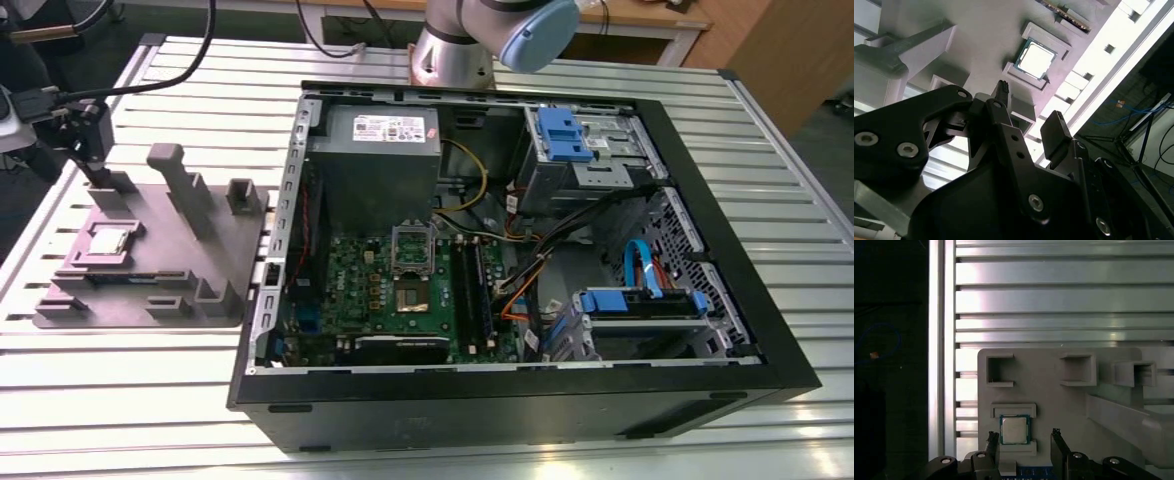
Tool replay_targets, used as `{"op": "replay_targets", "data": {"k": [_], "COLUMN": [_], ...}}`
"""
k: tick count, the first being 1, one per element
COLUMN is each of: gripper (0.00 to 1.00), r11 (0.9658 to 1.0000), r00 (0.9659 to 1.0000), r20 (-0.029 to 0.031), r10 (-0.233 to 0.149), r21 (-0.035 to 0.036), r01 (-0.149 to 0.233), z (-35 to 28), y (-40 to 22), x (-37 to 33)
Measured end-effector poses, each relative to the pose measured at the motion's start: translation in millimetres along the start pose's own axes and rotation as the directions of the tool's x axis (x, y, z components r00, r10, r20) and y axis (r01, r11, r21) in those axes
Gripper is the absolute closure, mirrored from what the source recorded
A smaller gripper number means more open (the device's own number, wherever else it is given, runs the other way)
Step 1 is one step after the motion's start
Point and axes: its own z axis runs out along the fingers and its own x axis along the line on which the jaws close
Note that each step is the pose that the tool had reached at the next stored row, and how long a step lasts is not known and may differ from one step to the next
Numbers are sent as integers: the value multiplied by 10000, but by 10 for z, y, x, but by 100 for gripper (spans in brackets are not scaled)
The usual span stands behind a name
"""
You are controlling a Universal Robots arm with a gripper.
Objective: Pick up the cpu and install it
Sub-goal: 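Pick up the cpu and move it towards the insertion slot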
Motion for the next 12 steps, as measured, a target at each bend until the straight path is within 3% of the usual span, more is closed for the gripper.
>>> {"op": "replay_targets", "data": {"k": [12], "gripper": [47], "r11": [10000], "r00": [10000], "r20": [0], "r10": [0], "r21": [0], "r01": [0], "z": [44], "y": [-2], "x": [0]}}
